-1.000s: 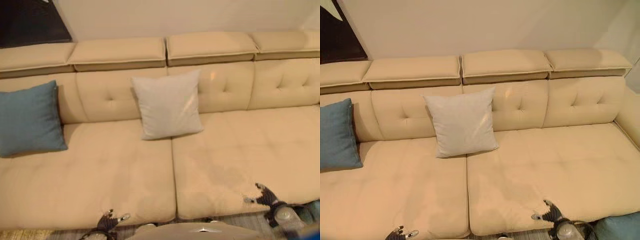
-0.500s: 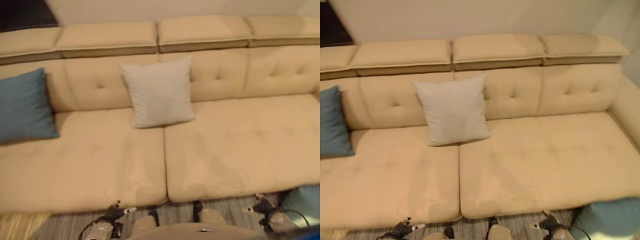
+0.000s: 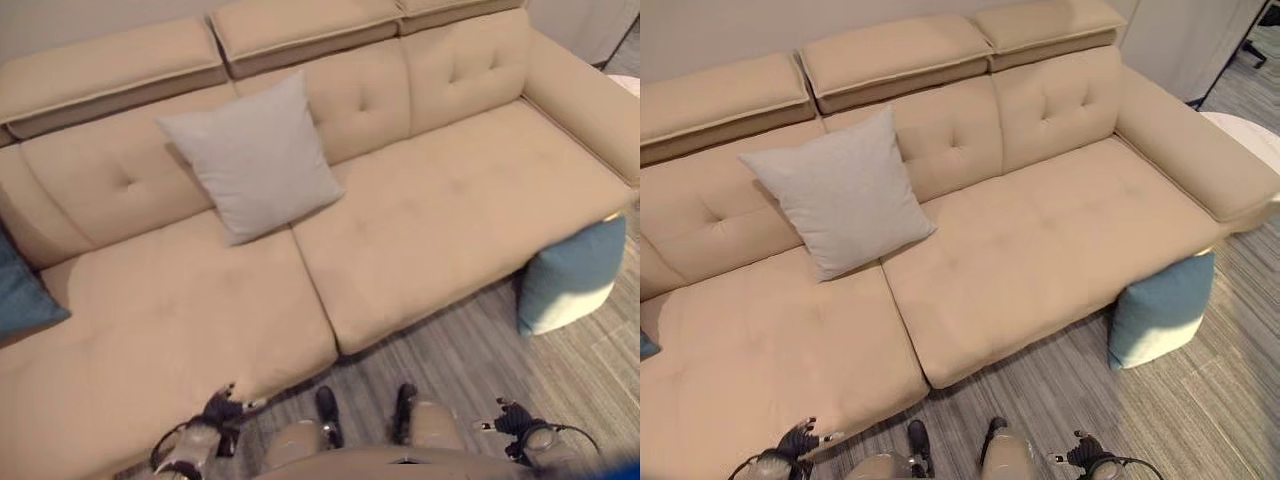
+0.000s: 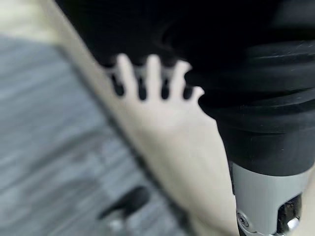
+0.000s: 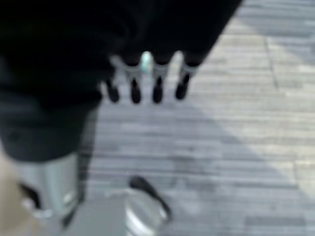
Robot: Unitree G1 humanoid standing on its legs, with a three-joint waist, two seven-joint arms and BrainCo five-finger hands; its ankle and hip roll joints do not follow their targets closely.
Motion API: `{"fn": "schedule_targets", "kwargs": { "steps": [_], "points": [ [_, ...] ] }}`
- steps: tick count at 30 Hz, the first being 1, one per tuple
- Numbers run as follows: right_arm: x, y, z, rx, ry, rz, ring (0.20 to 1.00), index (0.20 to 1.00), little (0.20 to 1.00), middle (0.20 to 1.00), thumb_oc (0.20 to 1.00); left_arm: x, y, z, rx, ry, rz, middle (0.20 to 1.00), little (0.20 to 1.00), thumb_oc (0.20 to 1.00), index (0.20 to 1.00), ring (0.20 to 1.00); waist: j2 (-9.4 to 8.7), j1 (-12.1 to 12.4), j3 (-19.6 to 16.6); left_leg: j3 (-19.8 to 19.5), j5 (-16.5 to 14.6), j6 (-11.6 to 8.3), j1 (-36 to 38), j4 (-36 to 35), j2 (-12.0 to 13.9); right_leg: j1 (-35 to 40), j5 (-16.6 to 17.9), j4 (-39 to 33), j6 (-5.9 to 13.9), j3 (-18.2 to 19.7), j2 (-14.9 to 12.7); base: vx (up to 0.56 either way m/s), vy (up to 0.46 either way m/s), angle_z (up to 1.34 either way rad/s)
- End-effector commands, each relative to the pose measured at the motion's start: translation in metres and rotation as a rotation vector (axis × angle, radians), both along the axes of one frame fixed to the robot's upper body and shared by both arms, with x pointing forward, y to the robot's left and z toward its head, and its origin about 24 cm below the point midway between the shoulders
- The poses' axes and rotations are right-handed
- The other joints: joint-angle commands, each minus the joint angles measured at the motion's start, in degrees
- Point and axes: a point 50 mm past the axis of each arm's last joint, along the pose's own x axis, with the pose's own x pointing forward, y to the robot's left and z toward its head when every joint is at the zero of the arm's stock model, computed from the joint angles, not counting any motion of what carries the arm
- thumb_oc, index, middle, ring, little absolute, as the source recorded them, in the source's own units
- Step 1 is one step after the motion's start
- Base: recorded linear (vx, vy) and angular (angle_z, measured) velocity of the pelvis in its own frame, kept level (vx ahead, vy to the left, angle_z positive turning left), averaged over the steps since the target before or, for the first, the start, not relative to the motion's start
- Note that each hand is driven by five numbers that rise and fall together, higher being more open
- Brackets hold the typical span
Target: Pick up all the scattered cushions and arrange them neatly on the sofa.
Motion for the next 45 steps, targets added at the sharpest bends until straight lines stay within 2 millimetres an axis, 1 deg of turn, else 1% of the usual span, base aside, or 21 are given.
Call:
{"fn": "schedule_targets", "kwargs": {
  "steps": [1,4,8,9,10,12,16,18,20,24,28,32,34,35,37,38,39,42,43,44,45],
  "points": [
    [0.014,-0.002,0.006,-0.039,-0.038,0.052,1.0,1.0,1.0,1.0,1.0,0.006,0.011,0.005,0.032,-0.017,-0.02,1.0,1.0,1.0,1.0,1.0,-3.71,1.2,-3.7,-5.5,-2.3,-3.66,-3.1,3.8,-2.2,7.6,7.5,-15.6,-1.84,-1.9,2.4,-0.08,-0.119,-1.04],
    [0.014,-0.002,0.006,-0.048,-0.048,0.068,1.0,1.0,1.0,1.0,1.0,0.012,0.008,0.005,0.029,-0.023,-0.035,1.0,1.0,1.0,1.0,1.0,-5.32,0.4,-3.1,-4.3,-2.0,-5.33,-7.1,9.5,-0.5,9.6,7.8,-24.0,-2.43,3.1,5.3,-0.11,-0.179,-0.61],
    [0.012,-0.005,0.006,-0.048,-0.055,0.027,1.0,1.0,1.0,1.0,1.0,0.025,0.0,0.006,0.025,-0.042,-0.087,1.0,1.0,1.0,1.0,1.0,-5.24,-0.5,-1.4,-6.2,-1.6,-6.46,-10.4,15.4,1.2,9.4,7.7,-24.8,-4.21,5.5,6.1,-0.13,-0.049,-0.2],
    [0.017,-0.005,0.008,-0.048,-0.071,0.017,1.0,1.0,1.0,1.0,1.0,0.034,-0.007,0.006,0.014,-0.066,-0.111,1.0,1.0,1.0,1.0,1.0,-5.21,-0.5,-0.7,-14.7,-2.7,-6.82,-10.4,15.9,-1.4,7.7,9.3,-24.6,-4.38,7.3,6.0,-0.21,0.09,-0.5],
    [0.017,-0.005,0.008,-0.051,-0.069,0.021,1.0,1.0,1.0,1.0,1.0,0.036,-0.015,0.005,-0.011,-0.077,-0.103,1.0,1.0,1.0,1.0,1.0,-5.39,-0.5,-0.5,-21.9,-5.9,-6.51,-8.7,16.9,-4.0,7.0,10.4,-24.5,-3.91,9.5,5.6,-0.17,0.134,-0.72],
    [0.011,-0.009,0.007,-0.055,-0.052,-0.002,1.0,1.0,1.0,1.0,1.0,0.036,-0.027,0.001,-0.04,-0.071,-0.115,1.0,1.0,1.0,1.0,1.0,-4.25,-1.3,-1.3,-27.6,-7.5,-6.15,-6.1,14.4,-5.9,5.1,10.8,-23.3,-3.04,13.1,5.9,-0.07,0.237,-1.5],
    [0.01,-0.012,0.007,-0.048,-0.059,-0.07,1.0,1.0,1.0,1.0,1.0,0.044,-0.026,0.004,-0.024,-0.088,-0.147,1.0,1.0,1.0,1.0,1.0,-3.05,-3.2,-1.2,-24.5,-6.7,-4.63,-3.0,8.3,-6.8,-0.6,13.9,-20.4,-0.79,17.0,5.0,-0.16,0.312,-1.17],
    [0.016,-0.01,0.008,-0.045,-0.076,-0.089,1.0,1.0,1.0,1.0,1.0,0.048,-0.018,0.008,-0.003,-0.107,-0.121,1.0,1.0,1.0,1.0,1.0,-2.57,-1.8,-0.4,-19.4,-6.4,-3.85,-2.4,6.5,-5.9,-3.4,15.5,-19.5,-0.56,10.5,2.3,-0.2,0.212,-2.17],
    [0.017,-0.009,0.008,-0.039,-0.079,-0.095,1.0,1.0,1.0,1.0,1.0,0.045,-0.012,0.008,0.009,-0.1,-0.099,1.0,1.0,1.0,1.0,1.0,-2.02,-1.0,-0.1,-16.6,-6.0,-3.47,-2.2,6.0,-4.9,-3.3,14.3,-17.7,-1.39,3.6,0.1,-0.12,0.116,-2.54],
    [0.005,-0.009,0.003,-0.04,-0.044,-0.118,1.0,1.0,1.0,1.0,1.0,0.03,-0.007,0.004,0.014,-0.047,-0.055,1.0,1.0,1.0,1.0,1.0,-2.3,1.0,-1.3,-10.0,-4.7,-2.69,-0.9,4.7,-3.6,1.3,9.4,-12.5,-2.93,-5.0,1.0,-0.09,0.043,-0.93],
    [0.001,-0.007,0.001,-0.042,-0.027,-0.112,1.0,1.0,1.0,1.0,1.0,0.03,-0.012,0.003,0.002,-0.042,-0.065,1.0,1.0,1.0,1.0,1.0,-3.06,1.6,-2.3,-7.2,-5.8,-3.56,0.3,4.7,-3.1,4.4,7.2,-15.4,-2.52,-5.3,2.2,0.03,-0.108,-0.89],
    [-0.001,-0.008,0.001,-0.041,-0.035,-0.126,1.0,1.0,1.0,1.0,1.0,0.039,-0.027,0.001,-0.031,-0.06,-0.11,1.0,1.0,1.0,1.0,1.0,-2.85,-0.1,-2.3,-6.1,-5.2,-3.85,-0.5,6.3,-2.7,5.4,9.0,-21.4,-3.43,-1.4,4.9,-0.03,-0.15,-0.42],
    [-0.002,-0.008,0.001,-0.038,-0.042,-0.136,1.0,1.0,1.0,1.0,1.0,0.041,-0.03,0.001,-0.035,-0.063,-0.124,1.0,1.0,1.0,1.0,1.0,-2.95,-0.8,-1.8,-6.1,-6.0,-4.28,-1.6,9.0,-2.1,5.5,9.0,-21.9,-3.73,-0.5,5.3,0.01,-0.158,-0.11],
    [-0.004,-0.008,0.001,-0.035,-0.041,-0.147,1.0,1.0,1.0,1.0,1.0,0.046,-0.034,0.002,-0.04,-0.07,-0.149,1.0,1.0,1.0,1.0,1.0,-3.33,-1.6,-1.1,-5.7,-6.8,-5.15,-3.6,14.3,-0.6,6.2,8.9,-22.7,-4.37,0.1,5.5,0.0,-0.086,-0.09],
    [-0.004,-0.008,0.001,-0.035,-0.041,-0.147,1.0,1.0,1.0,1.0,1.0,0.046,-0.034,0.002,-0.04,-0.07,-0.149,1.0,1.0,1.0,1.0,1.0,-3.29,-1.7,-1.2,-5.7,-6.9,-5.16,-3.7,14.5,-0.5,6.2,8.9,-22.7,-4.39,0.1,5.6,0.02,-0.089,0.07],
    [-0.008,-0.009,0.0,-0.037,-0.034,-0.157,1.0,1.0,1.0,1.0,1.0,0.048,-0.037,0.002,-0.046,-0.072,-0.159,1.0,1.0,1.0,1.0,1.0,-3.84,-2.1,-0.5,-6.0,-7.3,-6.33,-6.3,21.3,1.2,7.4,8.7,-23.7,-5.23,0.5,5.9,0.09,-0.142,0.03],
    [-0.009,-0.009,0.0,-0.035,-0.039,-0.173,1.0,1.0,1.0,1.0,1.0,0.051,-0.039,0.002,-0.05,-0.078,-0.159,1.0,1.0,1.0,1.0,1.0,-4.15,-2.1,0.1,-8.0,-5.9,-6.73,-8.8,24.6,1.3,8.3,8.2,-23.9,-5.99,1.1,6.2,0.09,-0.142,0.02],
    [-0.009,-0.011,0.0,-0.038,-0.04,-0.18,1.0,1.0,1.0,1.0,1.0,0.053,-0.04,0.002,-0.051,-0.079,-0.162,1.0,1.0,1.0,1.0,1.0,-4.27,-1.9,0.2,-8.7,-6.0,-5.84,-10.4,21.3,0.8,9.0,7.8,-24.2,-5.78,1.4,6.3,0.14,-0.031,-0.06],
    [-0.01,-0.011,0.0,-0.041,-0.038,-0.178,1.0,1.0,1.0,1.0,1.0,0.053,-0.039,0.003,-0.044,-0.079,-0.162,1.0,1.0,1.0,1.0,1.0,-4.16,-1.7,0.1,-8.9,-5.0,-5.7,-11.0,19.3,0.9,9.3,7.4,-24.2,-5.65,1.6,6.7,0.3,0.027,-0.02],
    [-0.009,-0.011,0.001,-0.049,-0.04,-0.175,1.0,1.0,1.0,1.0,1.0,0.056,-0.038,0.004,-0.039,-0.086,-0.163,1.0,1.0,1.0,1.0,1.0,-3.89,-0.7,0.5,-9.8,-0.9,-6.39,-14.0,15.5,1.4,10.5,6.4,-24.6,-5.73,2.2,7.5,0.25,0.02,0.08],
    [-0.009,-0.011,0.001,-0.049,-0.04,-0.176,1.0,1.0,1.0,1.0,1.0,0.056,-0.038,0.004,-0.039,-0.086,-0.163,1.0,1.0,1.0,1.0,1.0,-3.92,-0.7,0.5,-9.7,-0.8,-6.39,-13.9,15.4,1.3,10.5,6.3,-24.6,-5.72,2.2,7.5,0.37,0.034,-0.08]
  ]
}}
